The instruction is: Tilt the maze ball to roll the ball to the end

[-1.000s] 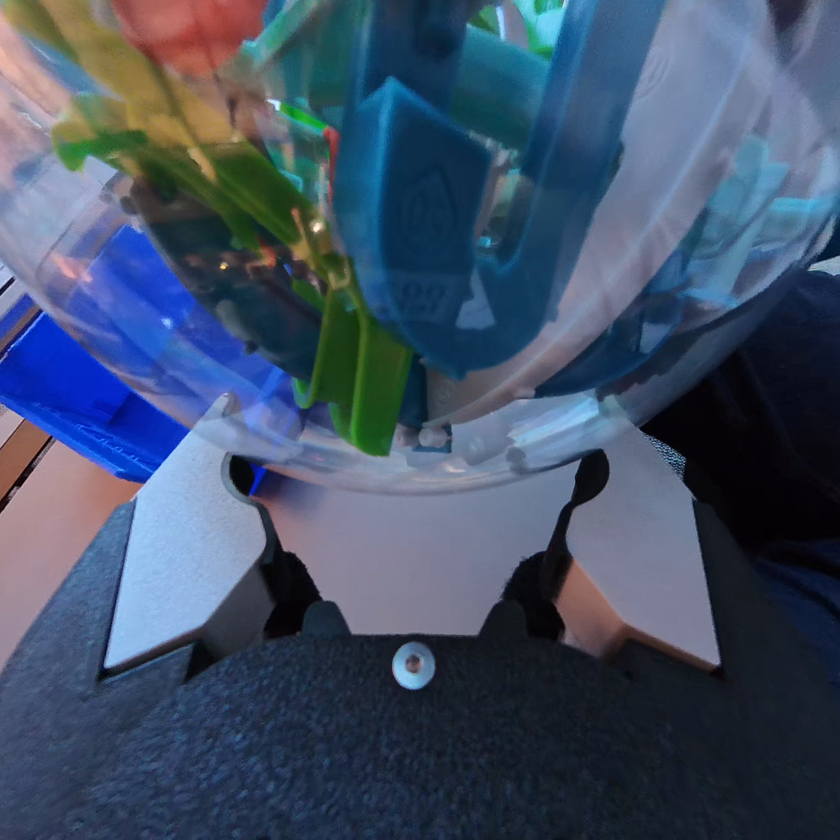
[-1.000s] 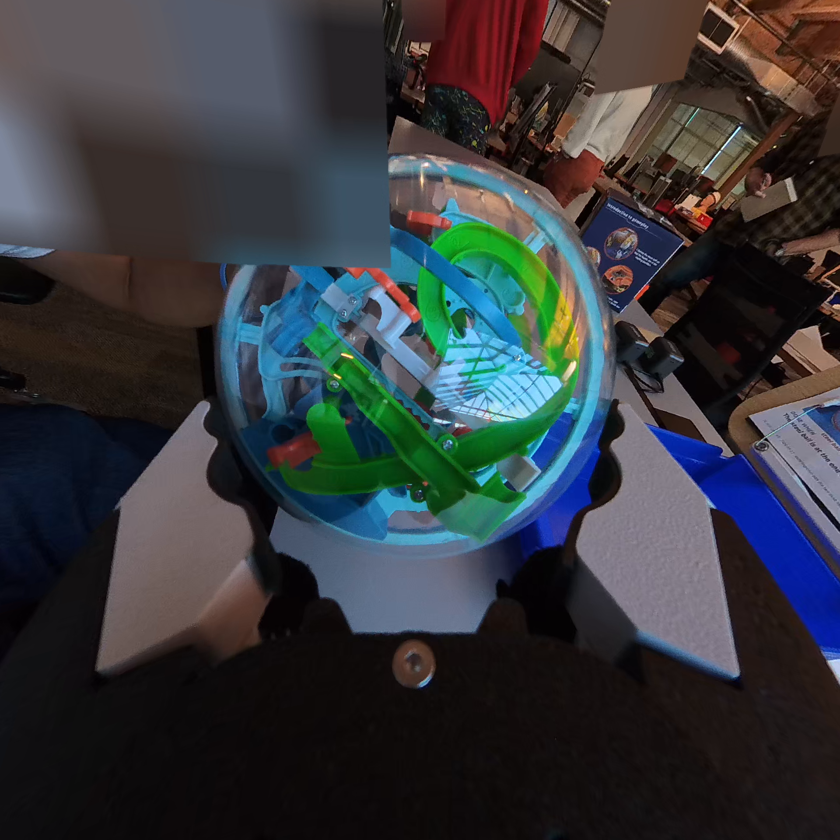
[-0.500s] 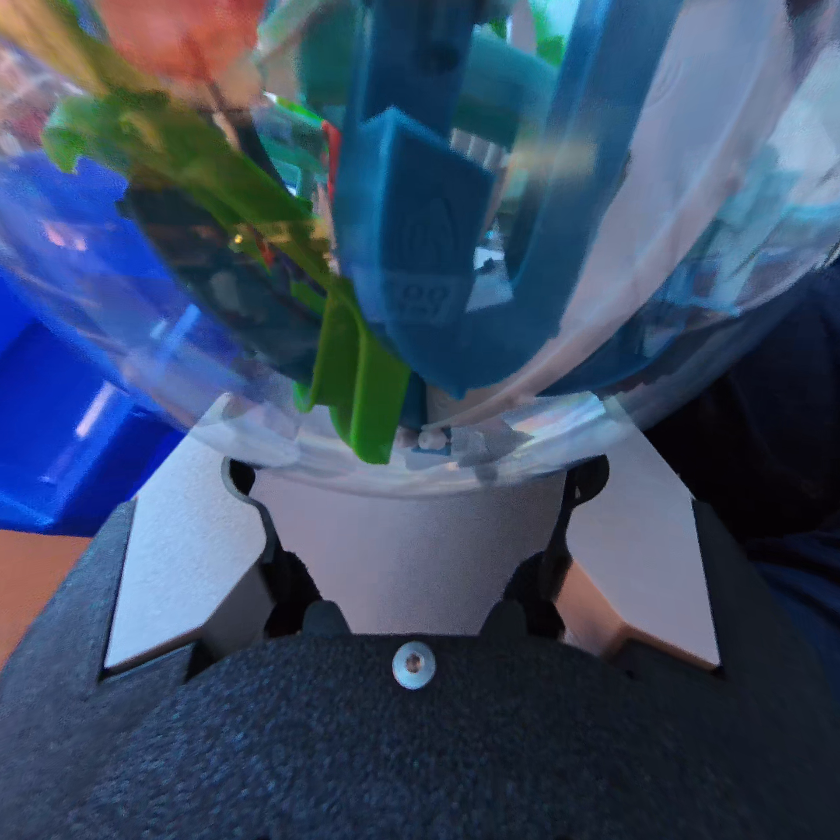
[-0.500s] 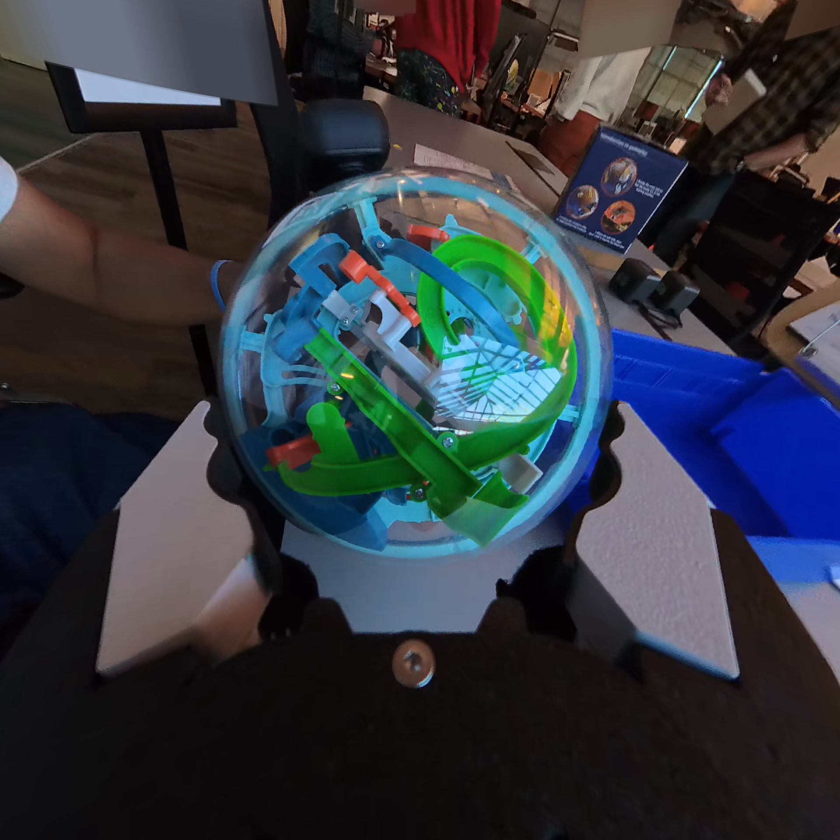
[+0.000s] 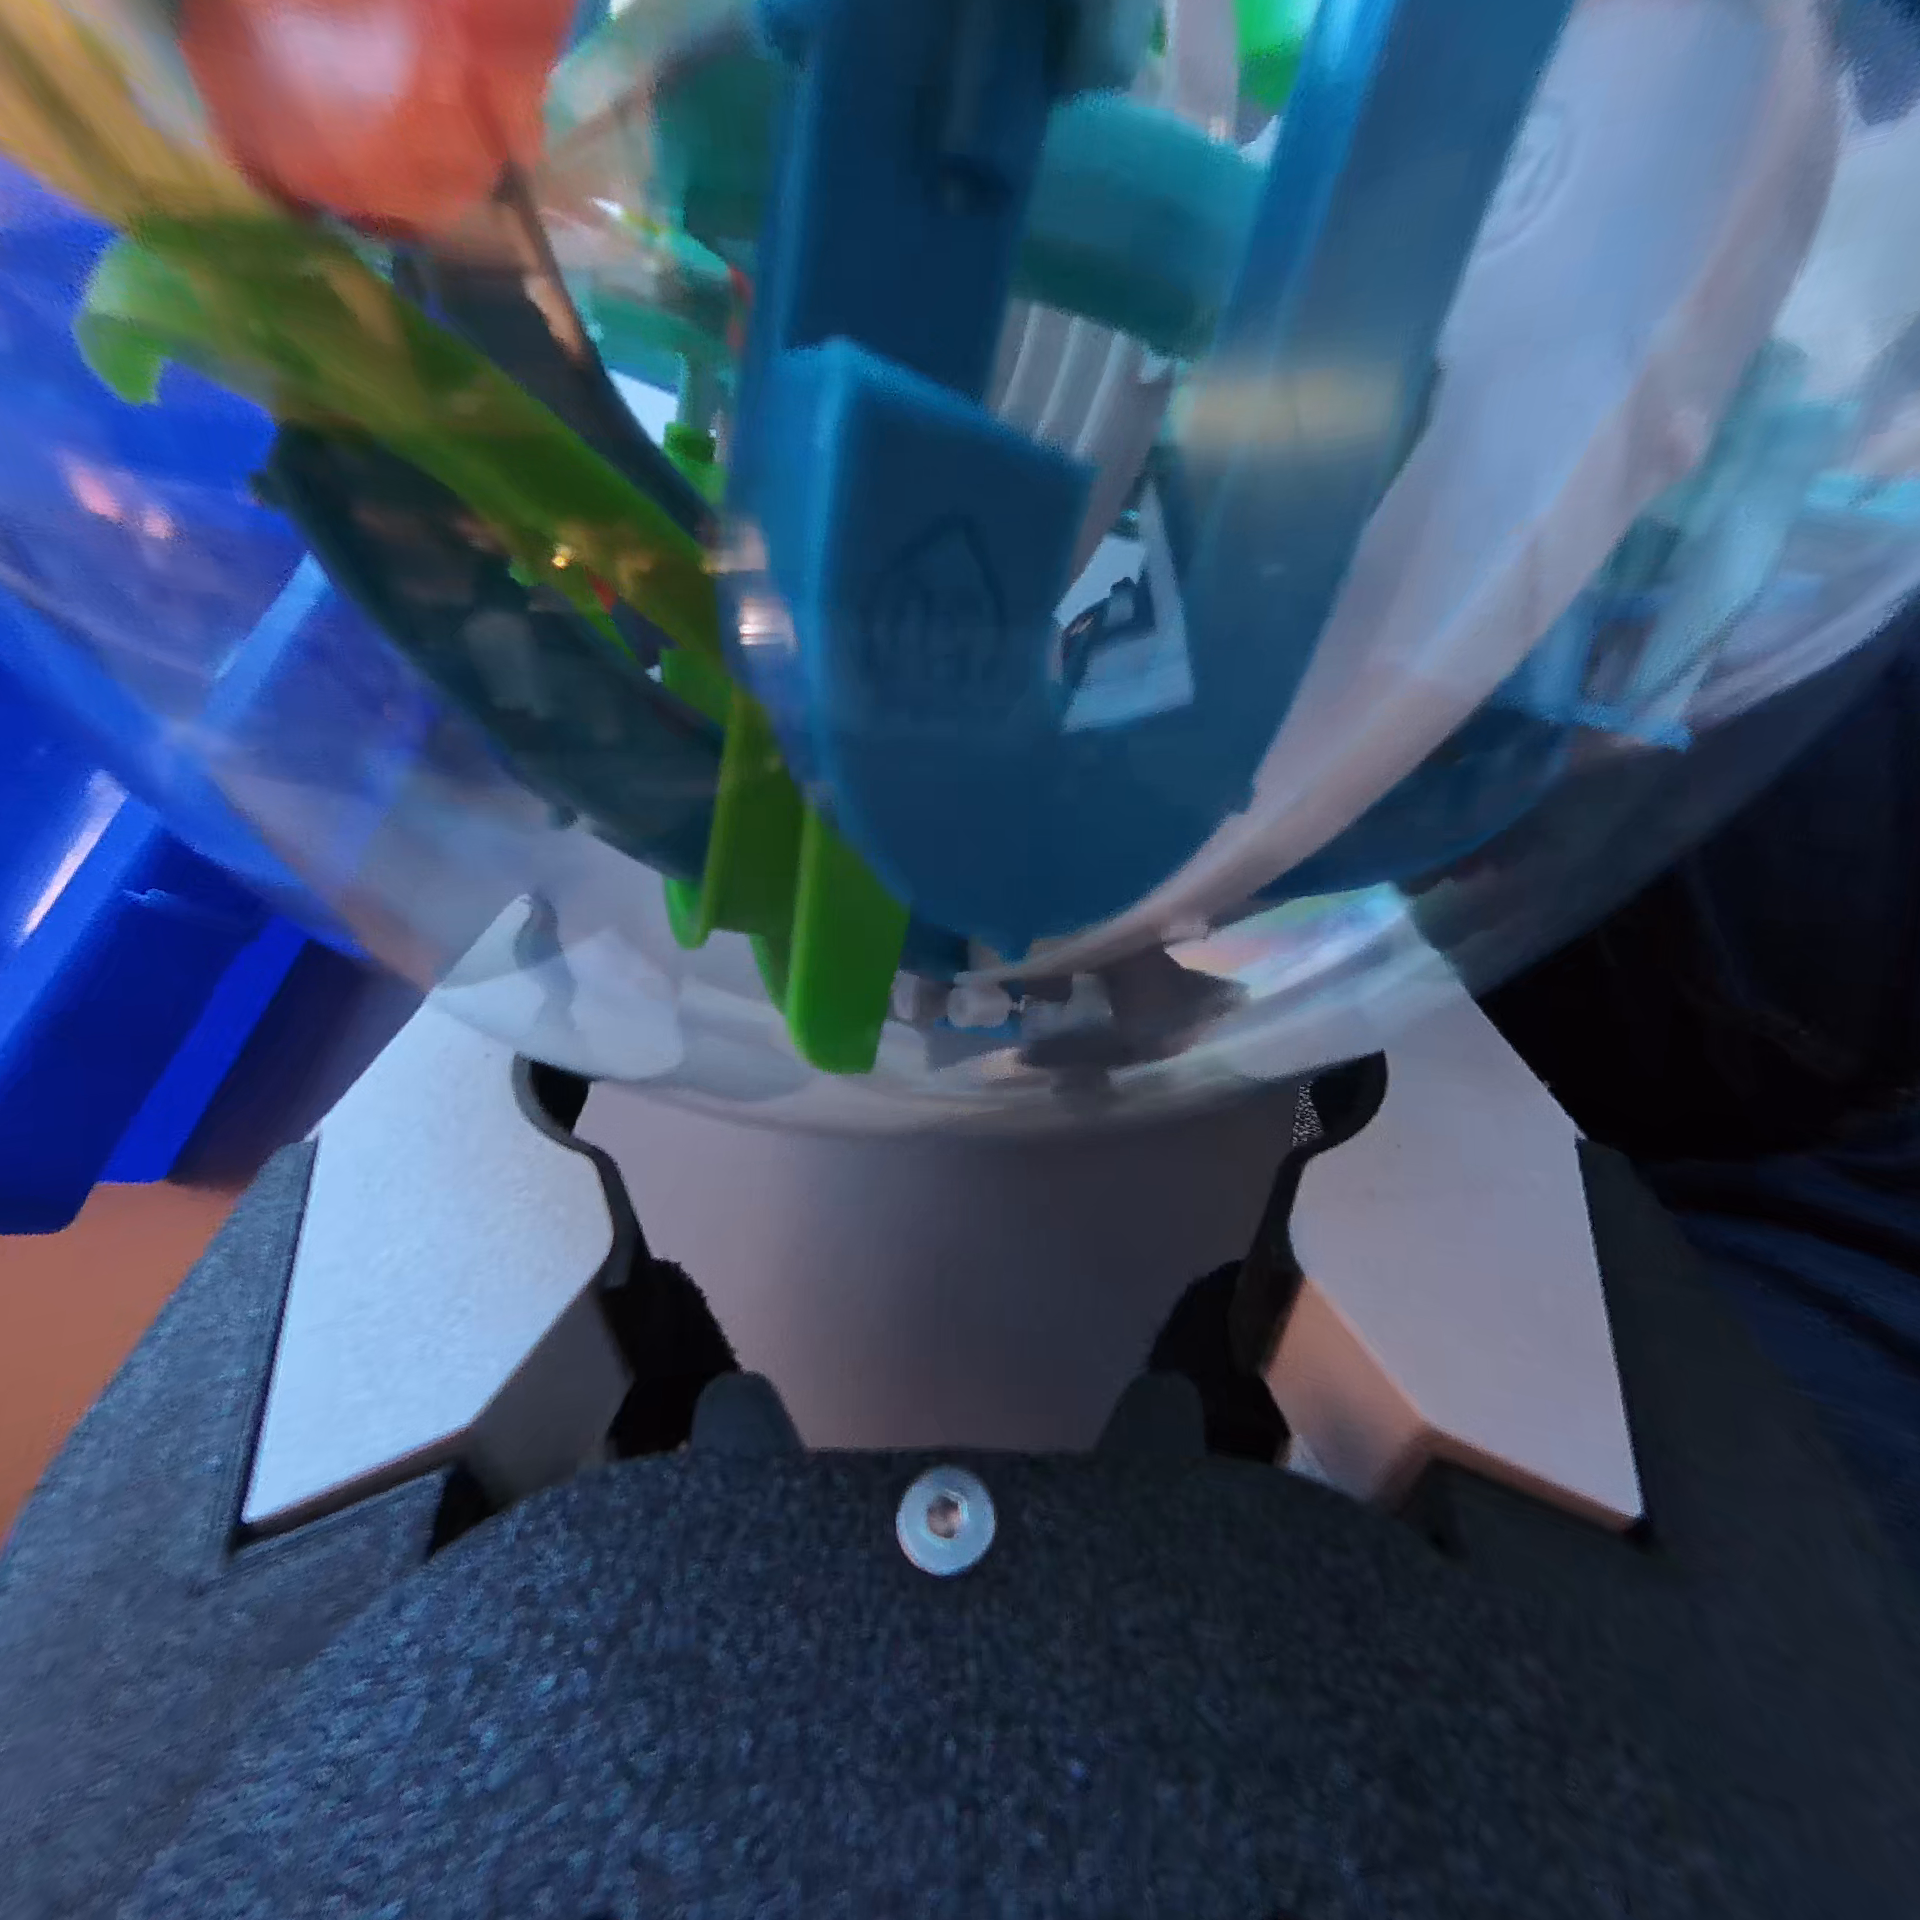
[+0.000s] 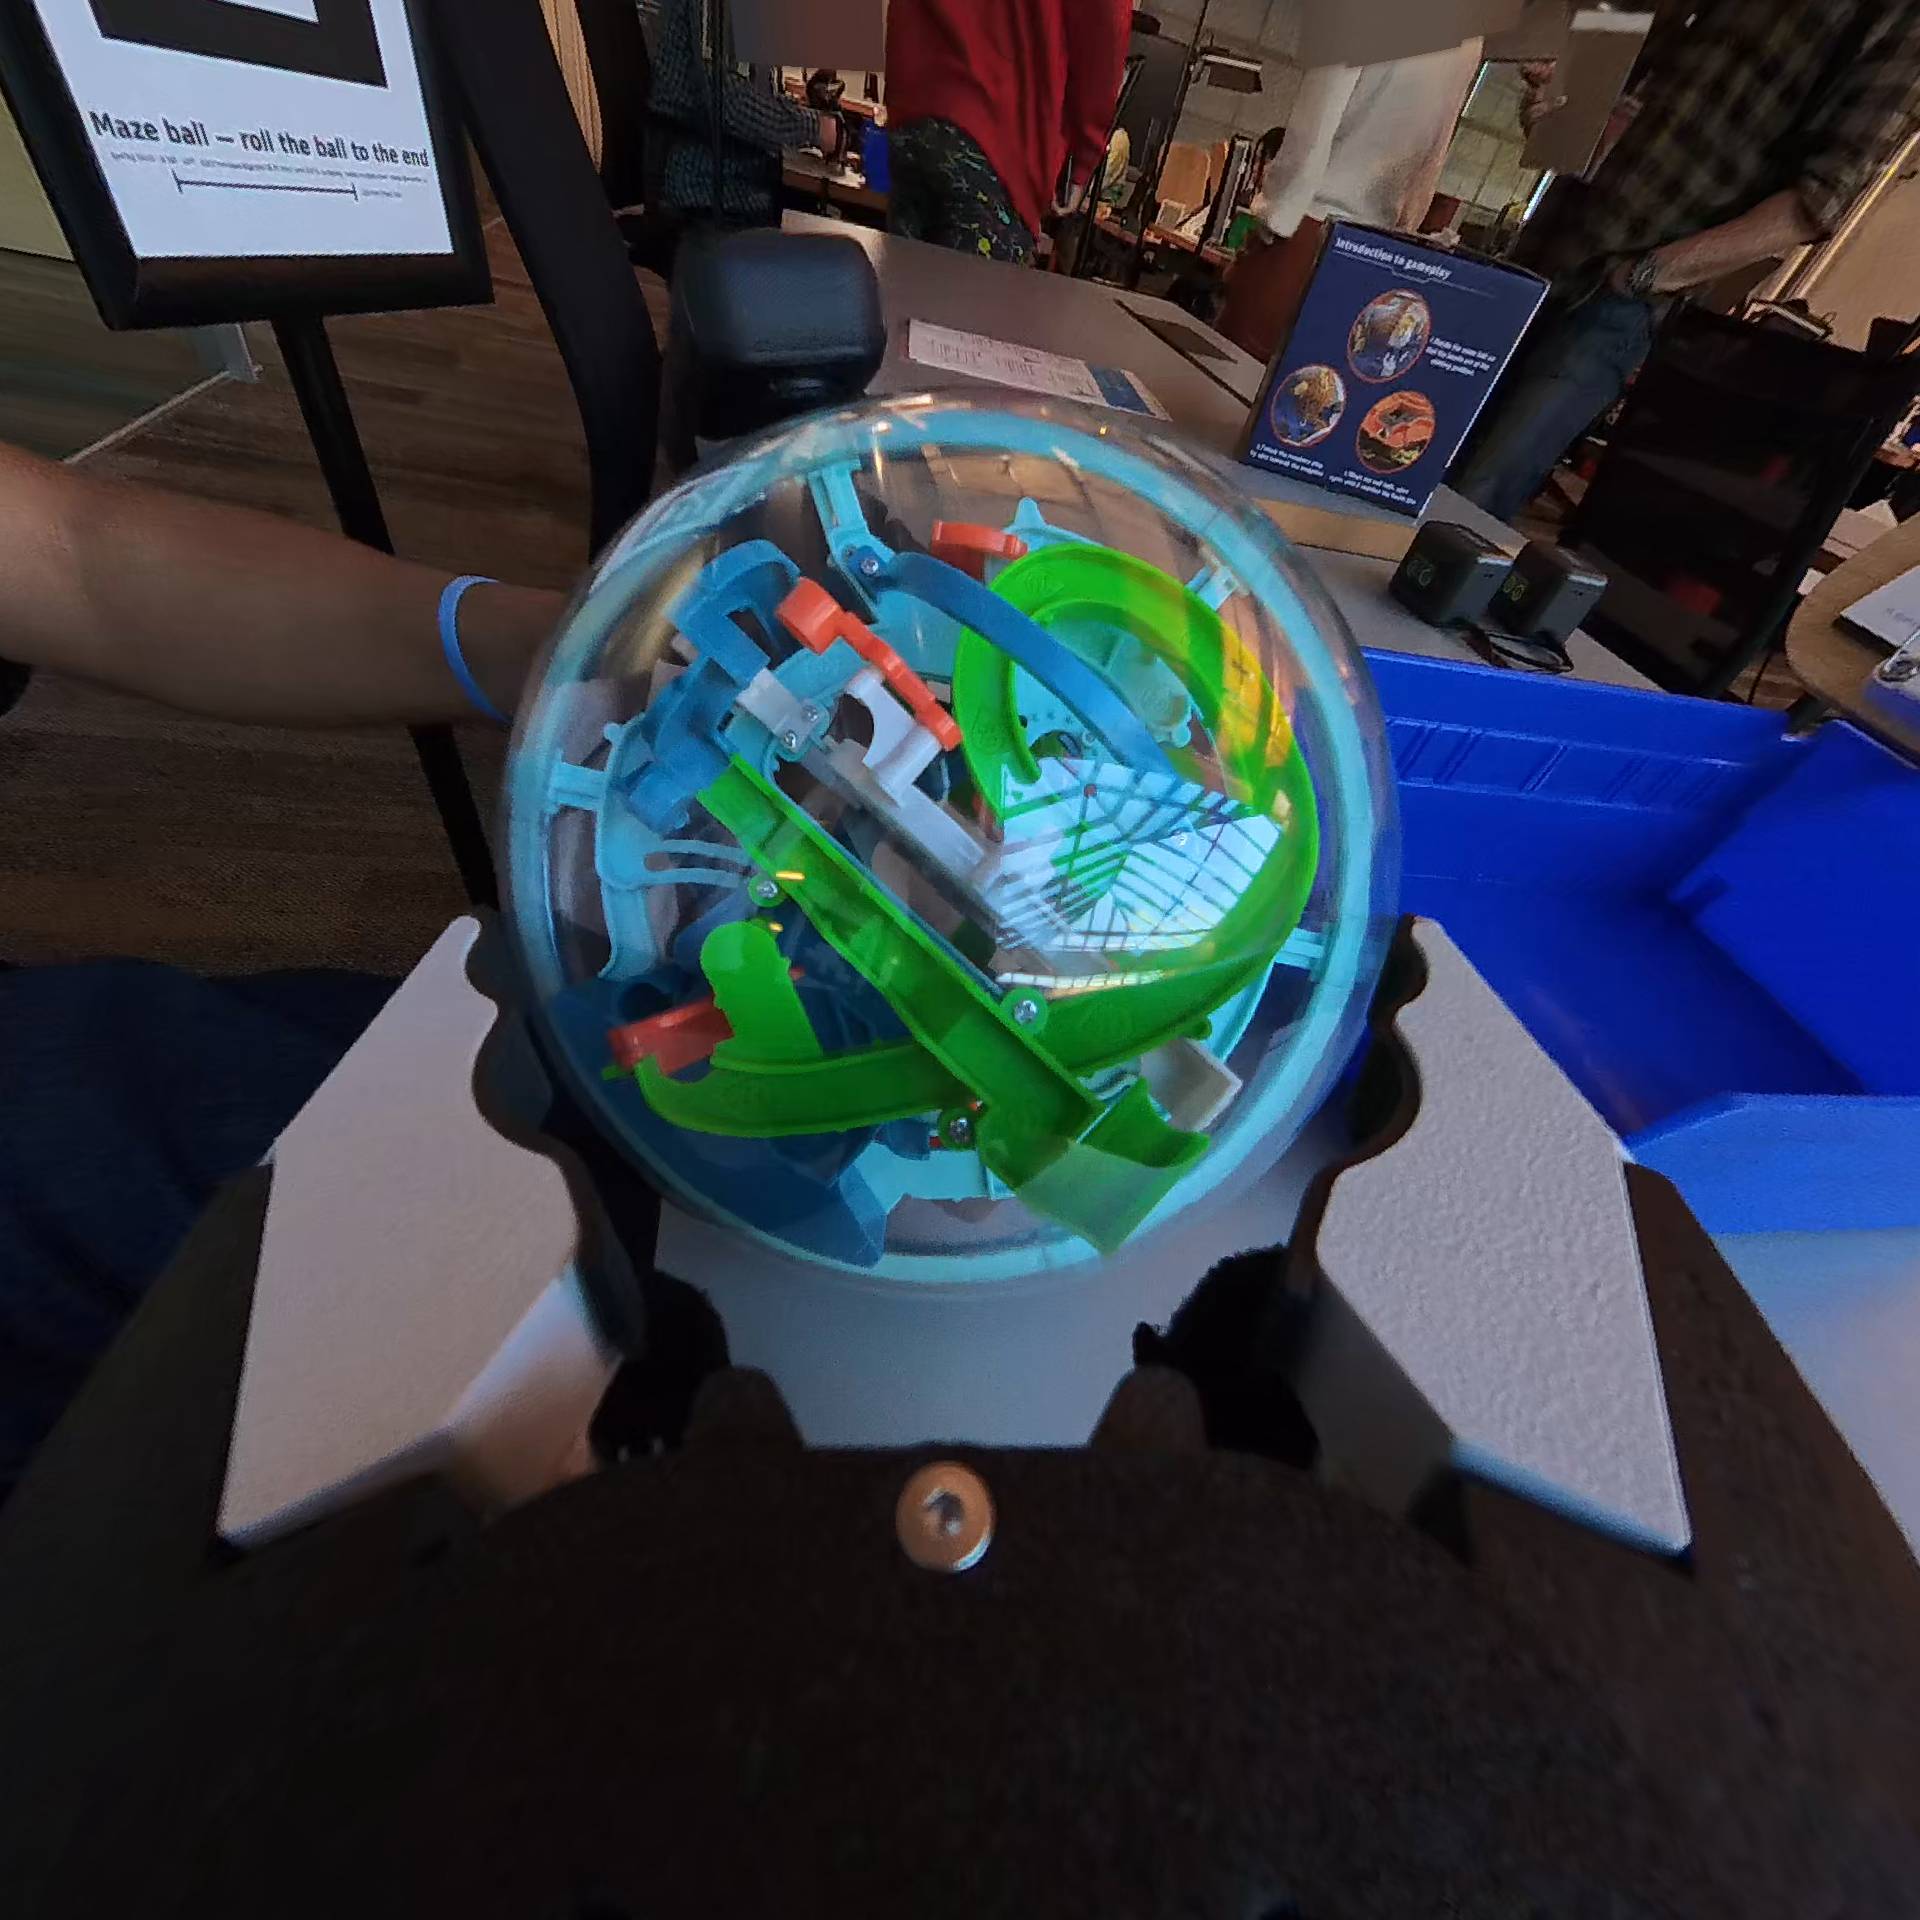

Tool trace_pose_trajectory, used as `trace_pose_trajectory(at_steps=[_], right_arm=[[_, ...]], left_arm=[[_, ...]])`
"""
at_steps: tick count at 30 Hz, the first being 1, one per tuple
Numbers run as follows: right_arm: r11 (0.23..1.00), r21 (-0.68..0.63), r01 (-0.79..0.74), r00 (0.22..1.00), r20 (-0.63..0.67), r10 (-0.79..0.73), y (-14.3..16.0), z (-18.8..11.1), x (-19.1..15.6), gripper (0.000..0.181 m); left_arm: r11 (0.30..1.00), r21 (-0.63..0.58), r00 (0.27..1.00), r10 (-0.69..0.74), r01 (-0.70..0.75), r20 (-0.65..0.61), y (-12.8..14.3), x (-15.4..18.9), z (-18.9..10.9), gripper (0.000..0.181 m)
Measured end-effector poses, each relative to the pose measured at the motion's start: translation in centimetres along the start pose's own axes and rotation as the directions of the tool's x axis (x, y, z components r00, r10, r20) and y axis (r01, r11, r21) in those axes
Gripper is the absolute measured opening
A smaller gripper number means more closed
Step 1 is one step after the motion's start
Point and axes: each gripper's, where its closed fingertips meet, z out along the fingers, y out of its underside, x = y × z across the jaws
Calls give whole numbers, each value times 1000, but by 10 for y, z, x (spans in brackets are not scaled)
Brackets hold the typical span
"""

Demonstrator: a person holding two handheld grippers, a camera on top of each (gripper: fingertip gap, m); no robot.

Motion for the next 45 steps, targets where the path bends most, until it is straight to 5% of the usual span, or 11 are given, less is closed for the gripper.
trace_pose_trajectory(at_steps=[20,29,40,45], right_arm=[[999,0,-32,999,8,32,-12,4,7,154],[989,104,-108,994,33,105,-20,11,18,154],[995,54,-85,996,30,84,5,2,13,154],[972,146,-185,983,27,183,6,4,17,154]], left_arm=[[998,51,999,-41,42,-13,-6,-4,-5,141],[991,67,992,-116,119,-50,-7,-9,-7,141],[998,-4,998,-59,59,4,0,-7,2,142],[992,-15,990,-123,122,-62,2,-4,2,142]])
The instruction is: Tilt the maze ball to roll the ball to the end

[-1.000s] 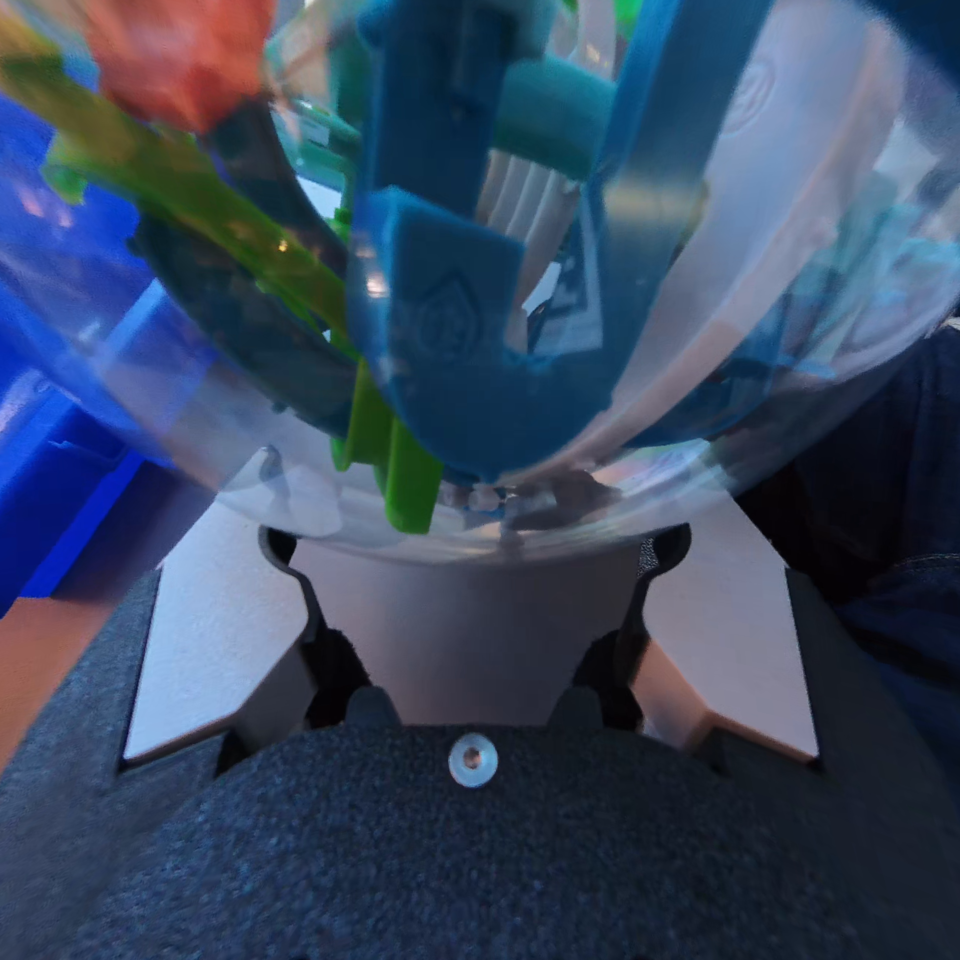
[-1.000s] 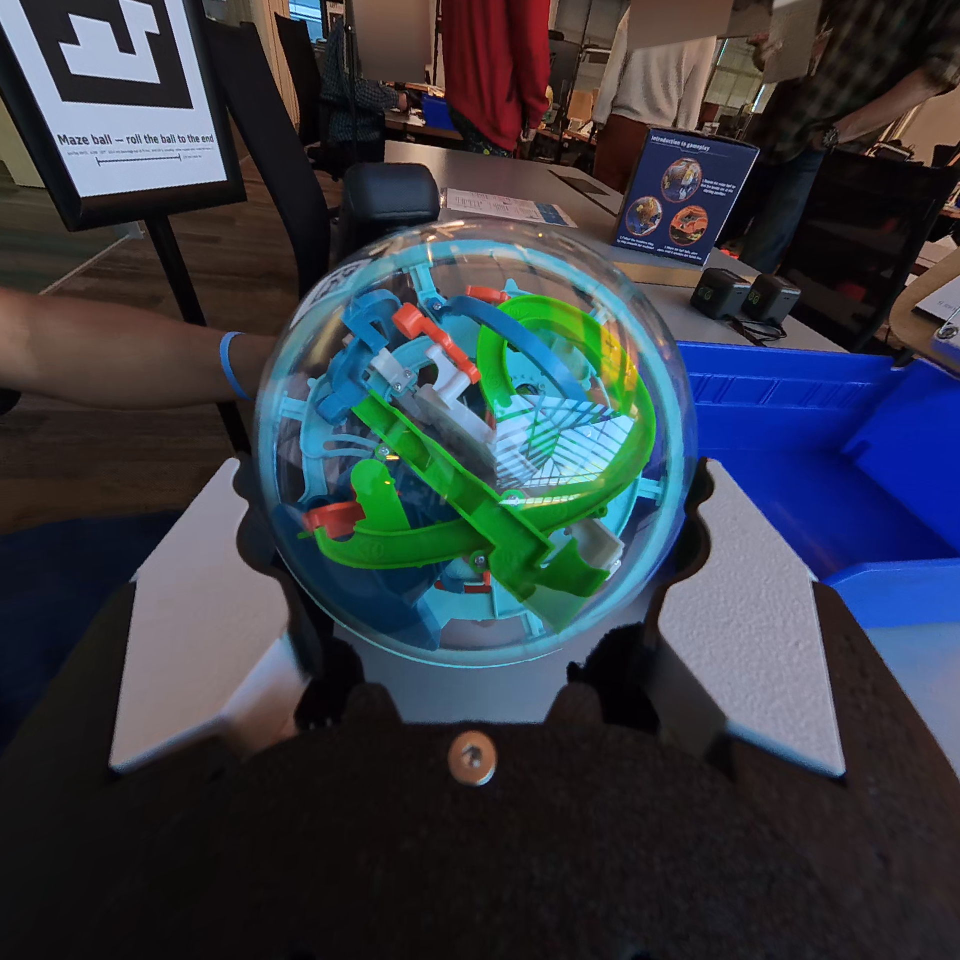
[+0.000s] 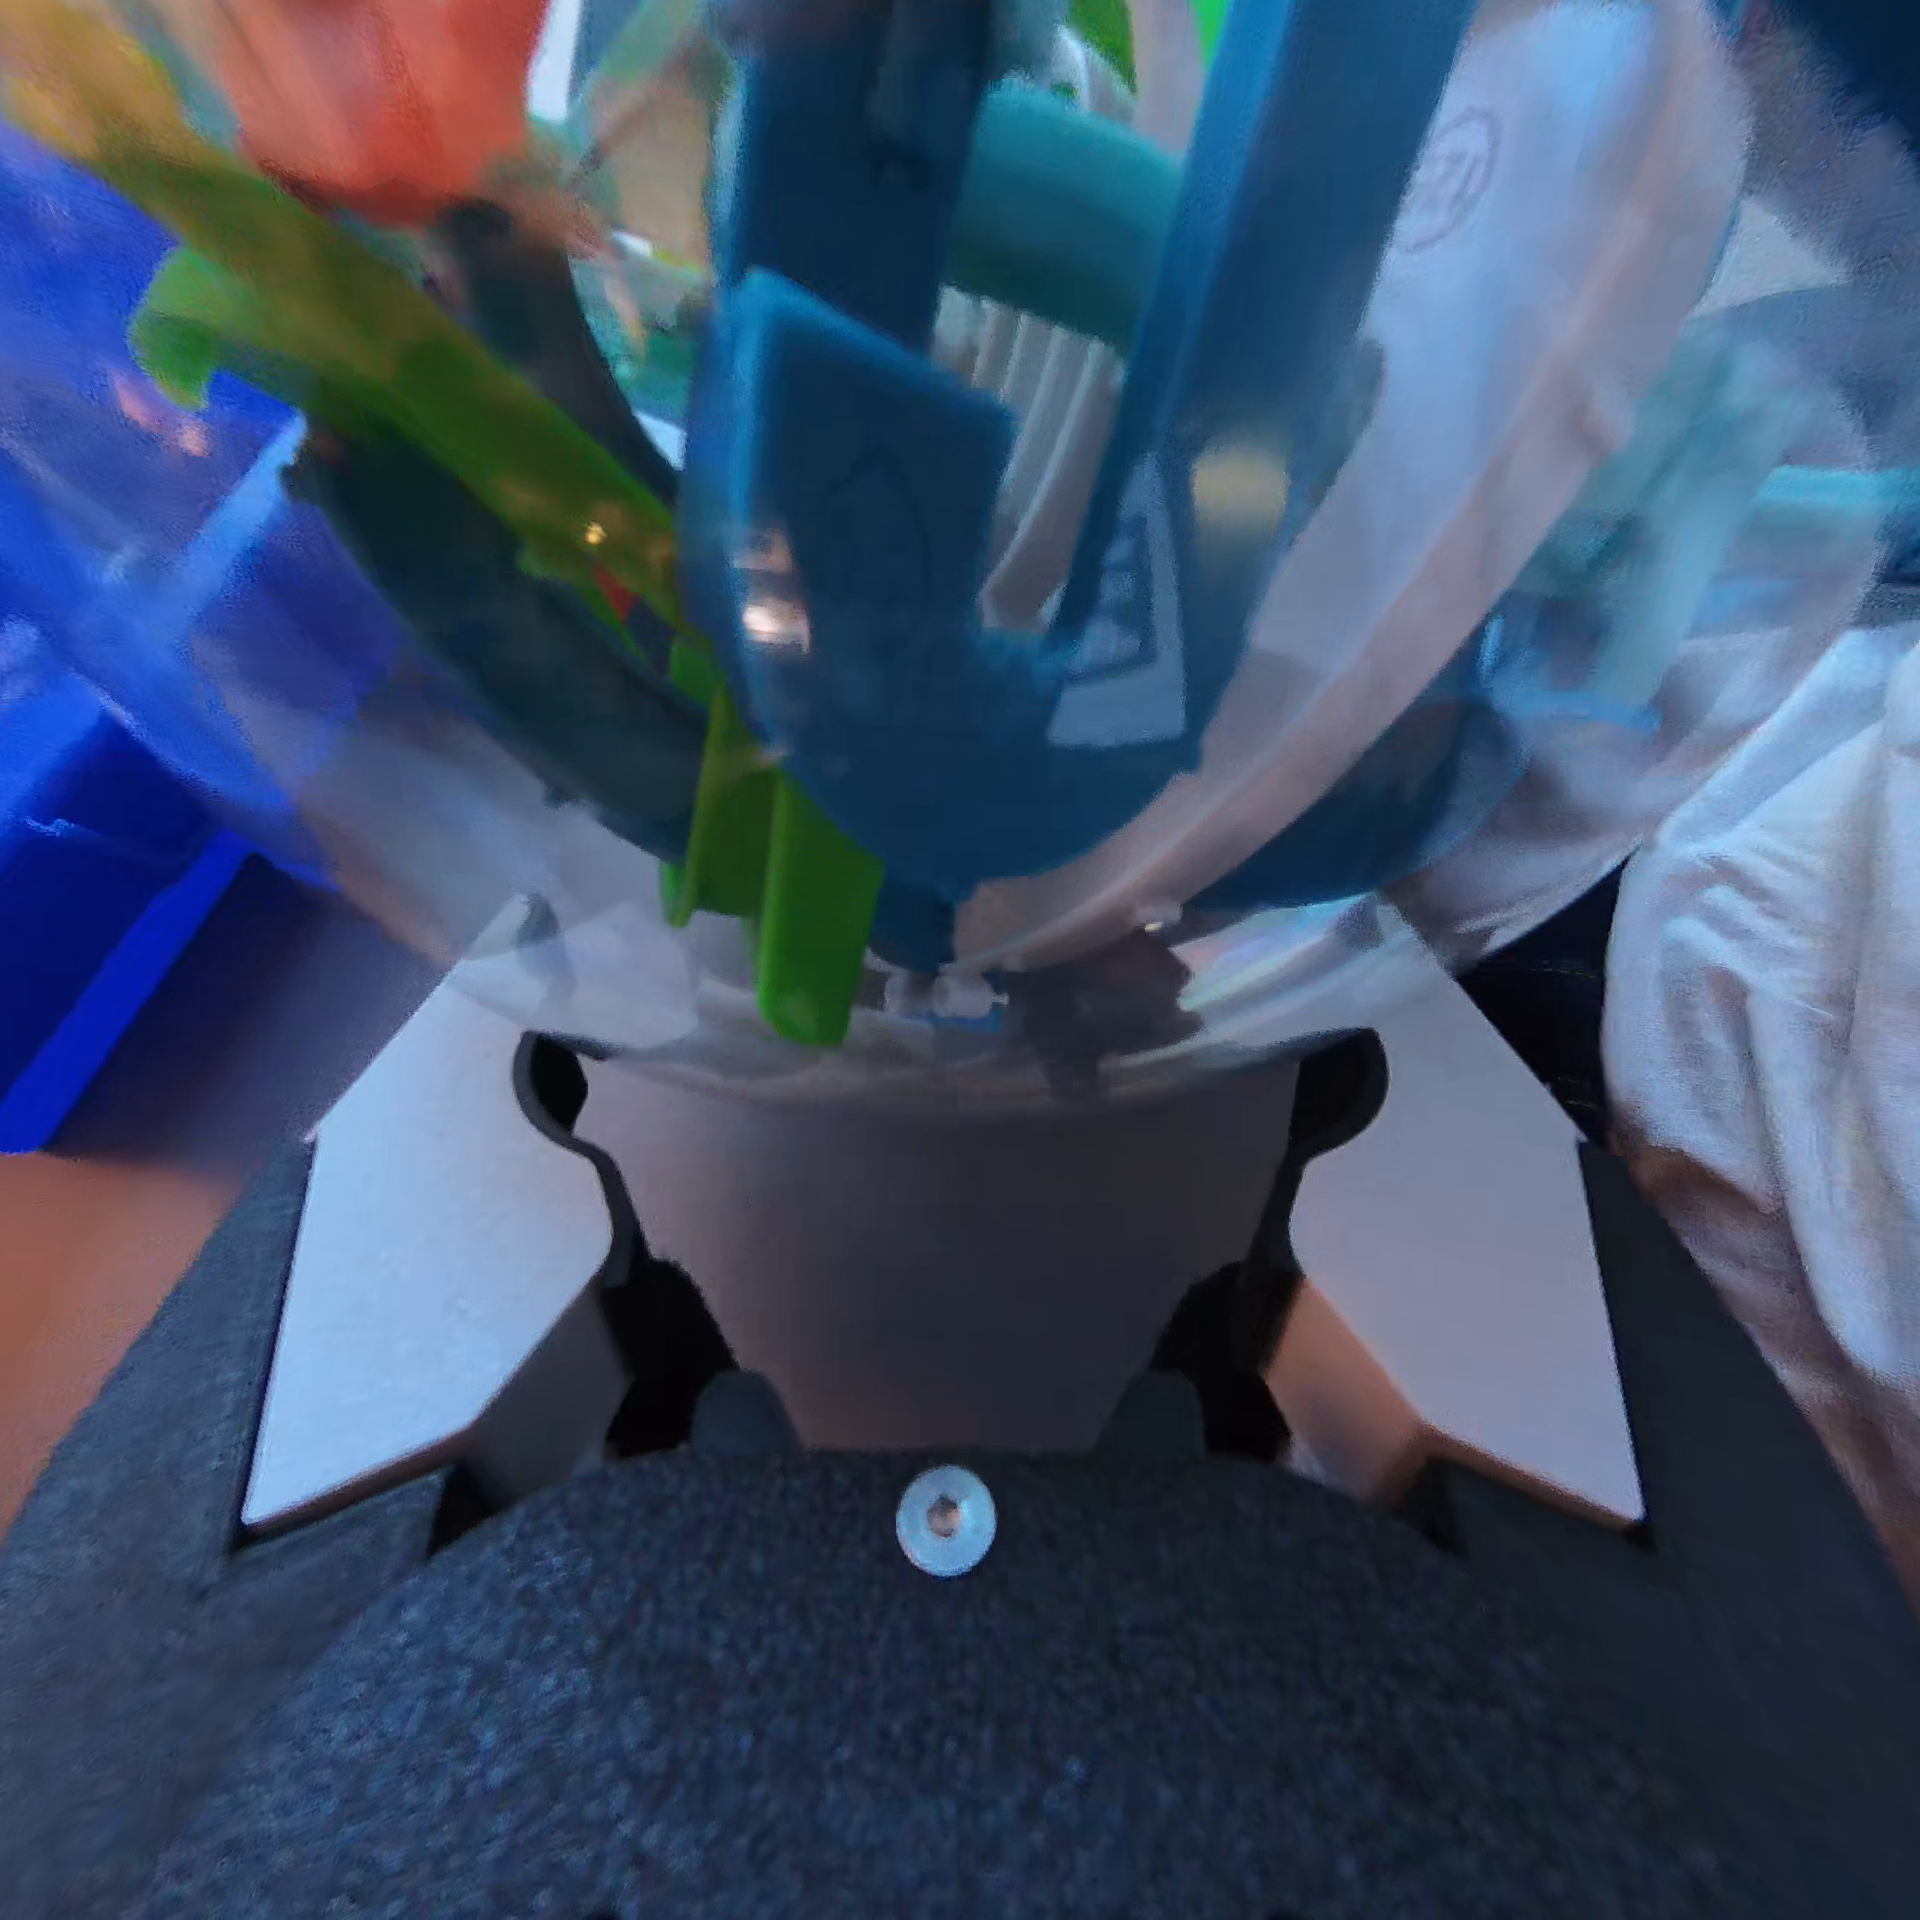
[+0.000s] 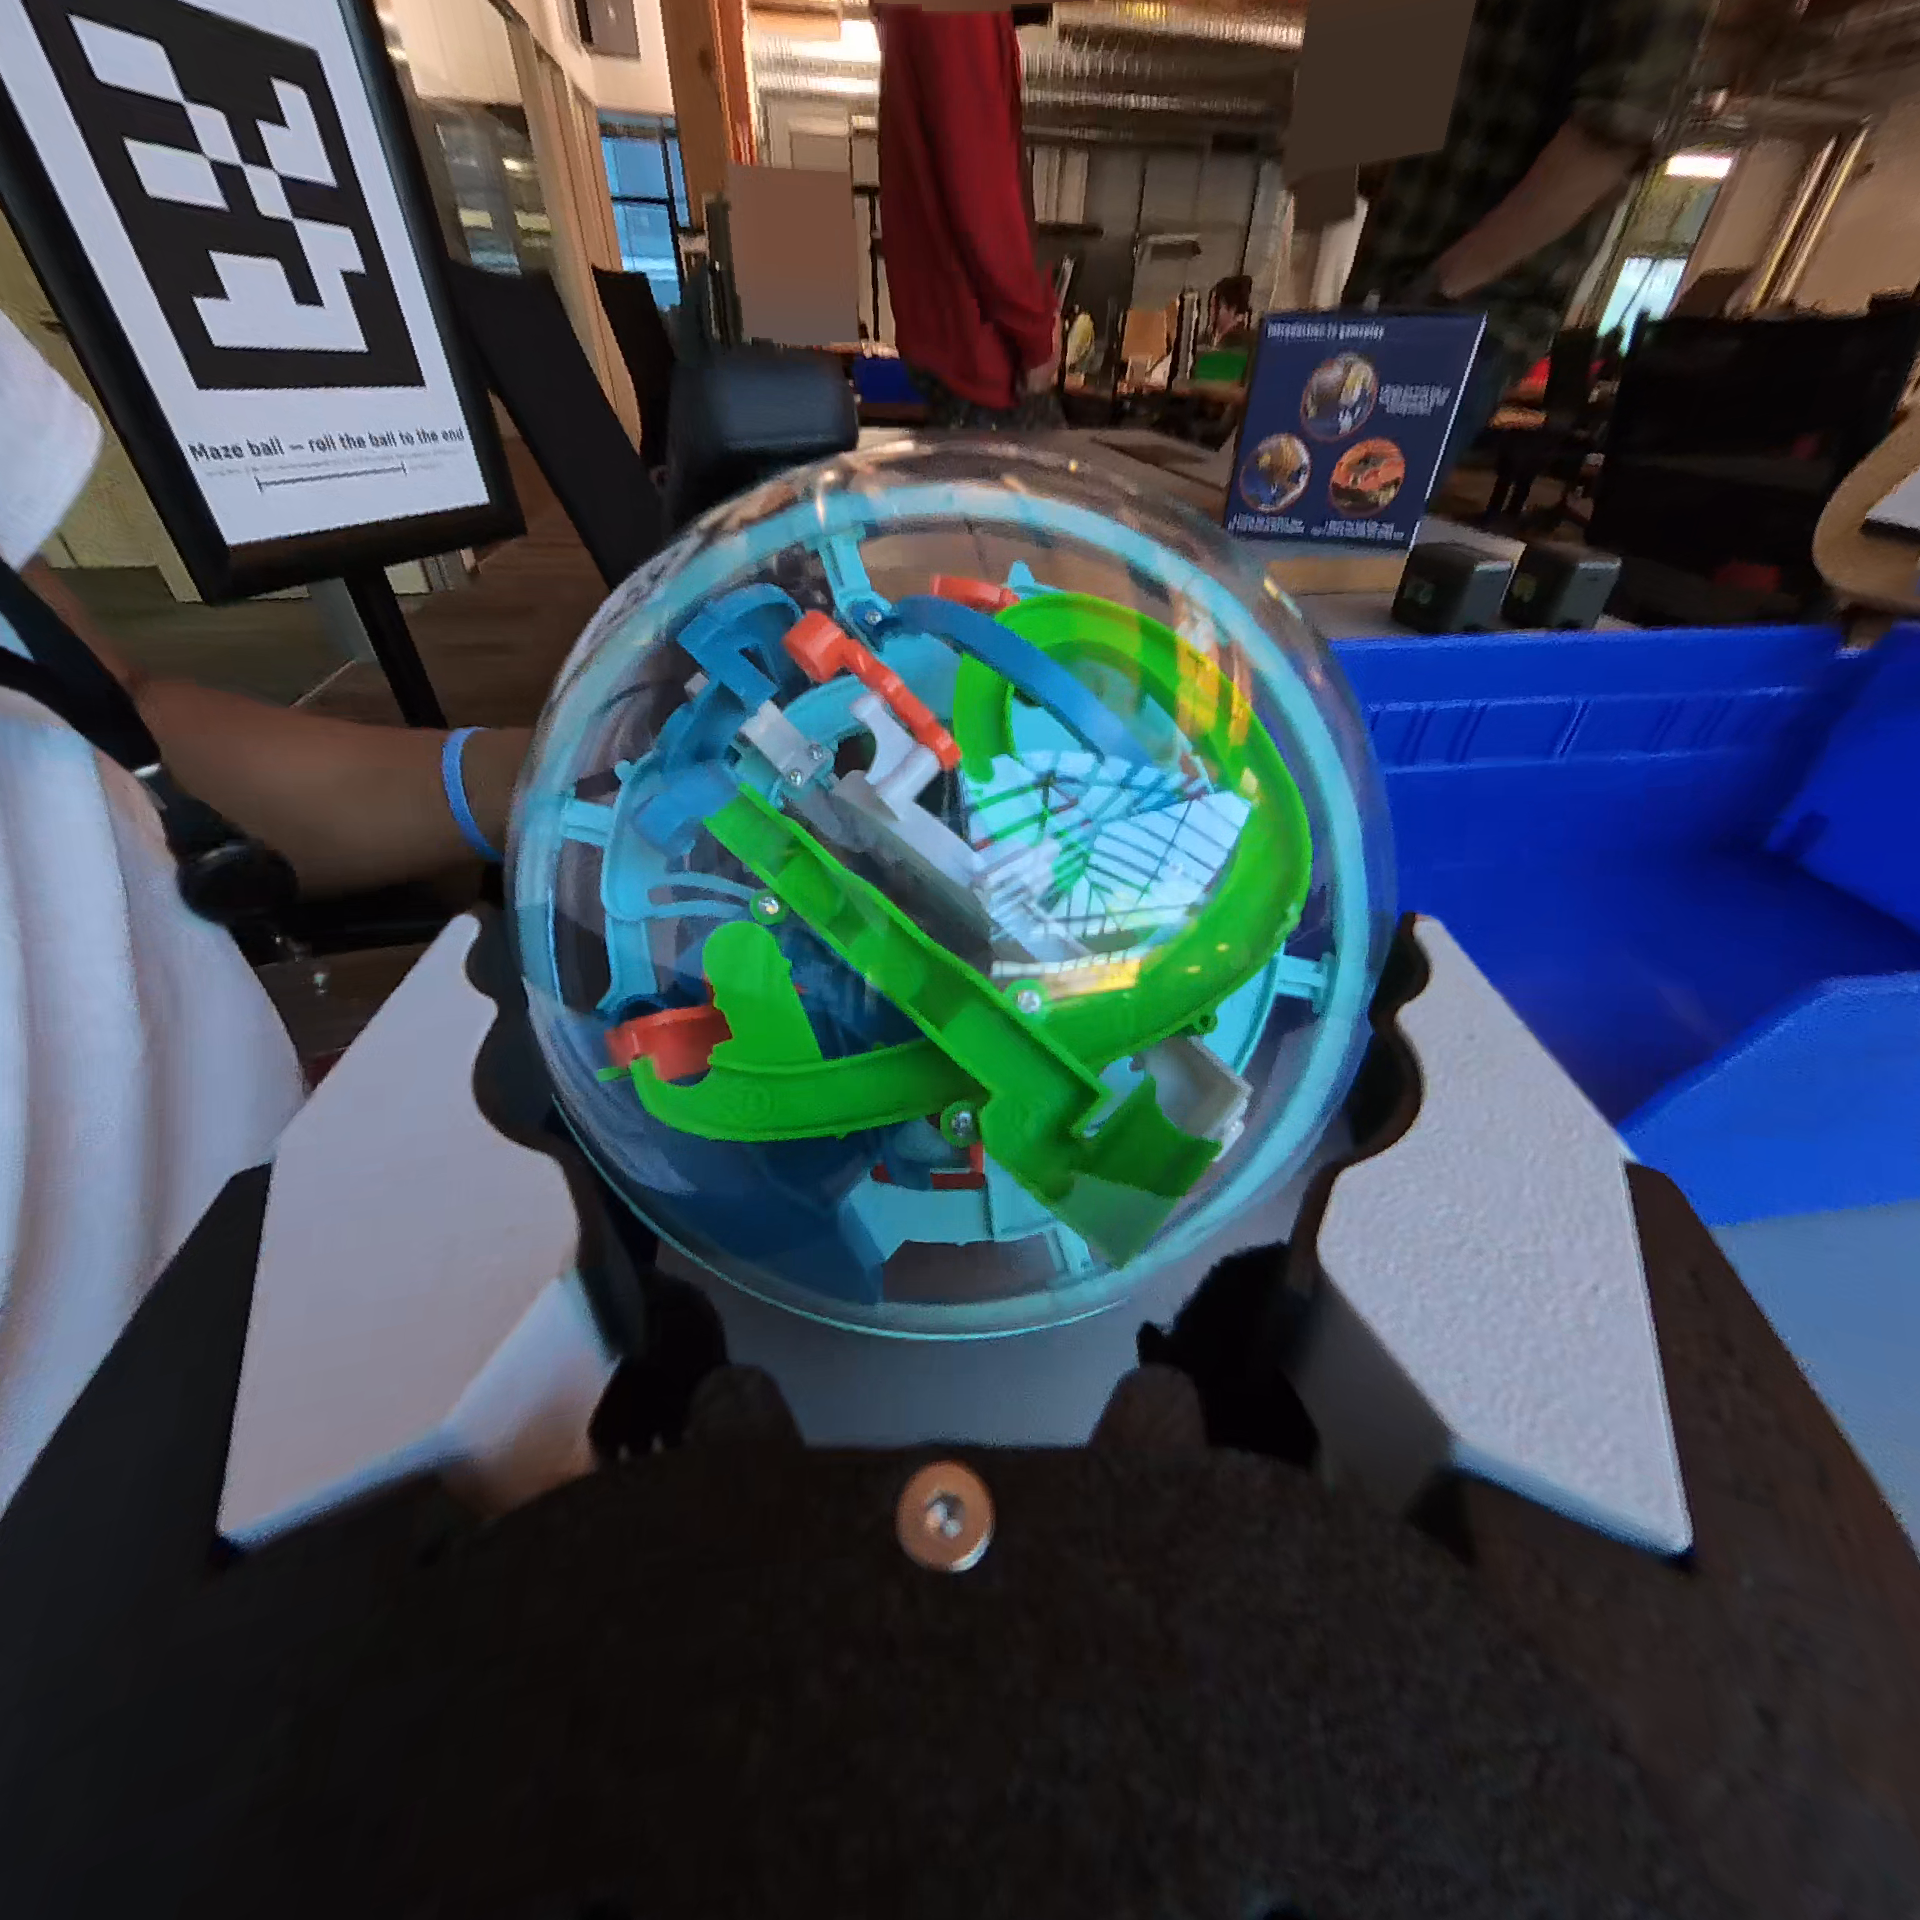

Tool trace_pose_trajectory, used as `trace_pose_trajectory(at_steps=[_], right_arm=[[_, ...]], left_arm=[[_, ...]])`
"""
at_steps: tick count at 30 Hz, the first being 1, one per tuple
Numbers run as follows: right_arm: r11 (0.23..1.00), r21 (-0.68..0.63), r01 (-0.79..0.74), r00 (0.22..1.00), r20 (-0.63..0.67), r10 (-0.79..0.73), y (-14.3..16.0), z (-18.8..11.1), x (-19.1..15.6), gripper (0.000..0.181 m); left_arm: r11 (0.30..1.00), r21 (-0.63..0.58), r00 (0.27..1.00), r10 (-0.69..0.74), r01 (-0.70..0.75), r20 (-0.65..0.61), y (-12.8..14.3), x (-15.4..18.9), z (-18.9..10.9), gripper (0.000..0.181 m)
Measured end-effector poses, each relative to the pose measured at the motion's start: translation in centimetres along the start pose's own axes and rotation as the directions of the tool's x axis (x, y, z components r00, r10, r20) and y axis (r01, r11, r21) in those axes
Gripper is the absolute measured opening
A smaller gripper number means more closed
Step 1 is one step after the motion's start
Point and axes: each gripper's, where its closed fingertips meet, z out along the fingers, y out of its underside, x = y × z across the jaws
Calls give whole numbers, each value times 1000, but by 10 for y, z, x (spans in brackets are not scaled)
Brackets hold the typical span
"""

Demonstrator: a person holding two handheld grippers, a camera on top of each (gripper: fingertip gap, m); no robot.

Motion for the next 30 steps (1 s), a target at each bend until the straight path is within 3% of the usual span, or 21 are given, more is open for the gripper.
trace_pose_trajectory(at_steps=[10,15,20,23,28,30], right_arm=[[997,-19,-68,998,-3,68,-1,2,13,154],[988,-6,-155,984,-92,154,4,-7,11,154],[995,-23,-92,986,-143,88,4,-13,2,151],[991,-55,-124,966,-236,108,3,-15,9,149],[988,-95,-122,964,-249,95,4,-15,8,155],[985,-84,-152,953,-275,123,5,-14,11,155]], left_arm=[[999,18,999,-48,47,15,-3,-7,1,141],[997,63,998,-51,53,-35,-10,-2,-3,137],[998,55,1000,5,-6,15,-9,1,-2,135],[998,60,1000,-22,21,20,-9,-2,-3,121],[998,60,1000,-23,22,19,-10,-1,-2,123],[996,86,999,-40,38,20,-12,-2,-6,132]])
